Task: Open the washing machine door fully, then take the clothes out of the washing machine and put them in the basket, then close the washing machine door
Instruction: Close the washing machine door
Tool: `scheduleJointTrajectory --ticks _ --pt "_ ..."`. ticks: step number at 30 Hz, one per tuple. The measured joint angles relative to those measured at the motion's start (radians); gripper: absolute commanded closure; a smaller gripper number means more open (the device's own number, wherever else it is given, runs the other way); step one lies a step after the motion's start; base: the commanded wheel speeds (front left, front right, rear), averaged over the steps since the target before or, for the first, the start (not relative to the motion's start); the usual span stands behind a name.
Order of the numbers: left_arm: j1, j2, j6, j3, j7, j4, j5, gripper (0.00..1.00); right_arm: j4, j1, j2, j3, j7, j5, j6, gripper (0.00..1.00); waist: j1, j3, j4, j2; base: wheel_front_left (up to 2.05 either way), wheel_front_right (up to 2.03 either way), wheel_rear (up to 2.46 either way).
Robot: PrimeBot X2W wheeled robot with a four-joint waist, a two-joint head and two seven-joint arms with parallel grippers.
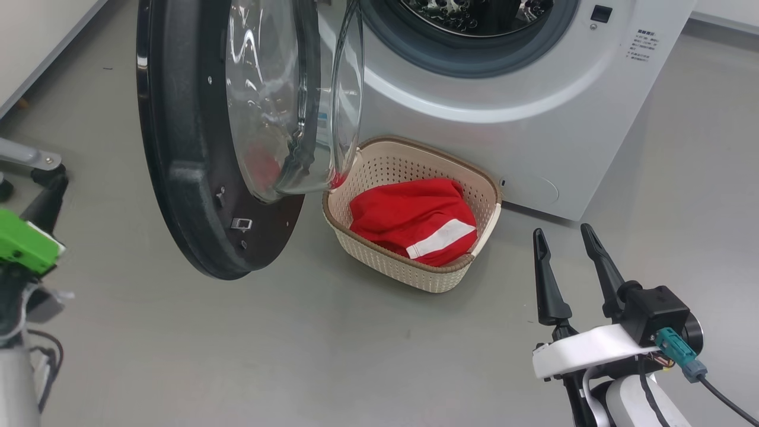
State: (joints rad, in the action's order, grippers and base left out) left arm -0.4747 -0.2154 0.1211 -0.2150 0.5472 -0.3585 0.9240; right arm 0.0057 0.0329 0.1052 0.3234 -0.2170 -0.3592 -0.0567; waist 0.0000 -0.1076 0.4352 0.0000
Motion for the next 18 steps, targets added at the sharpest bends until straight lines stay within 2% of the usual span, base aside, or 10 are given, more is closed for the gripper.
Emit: scheduleJointTrajectory --ticks 10,18 --pt "0.181 -0.056 0.0 0.157 -0.244 0.149 -0.144 1.0 0.003 -0.003 0.0 -0.001 0.0 -0.001 0.0 0.0 0.0 0.008 0.003 0.0 0.0 0.0 0.0" --pt "0.278 -0.068 0.003 0.218 -0.426 0.181 -0.219 1.0 0.003 -0.003 0.0 -0.001 -0.002 -0.001 0.0 0.0 0.0 0.009 0.003 0.0 0.0 0.0 0.0"
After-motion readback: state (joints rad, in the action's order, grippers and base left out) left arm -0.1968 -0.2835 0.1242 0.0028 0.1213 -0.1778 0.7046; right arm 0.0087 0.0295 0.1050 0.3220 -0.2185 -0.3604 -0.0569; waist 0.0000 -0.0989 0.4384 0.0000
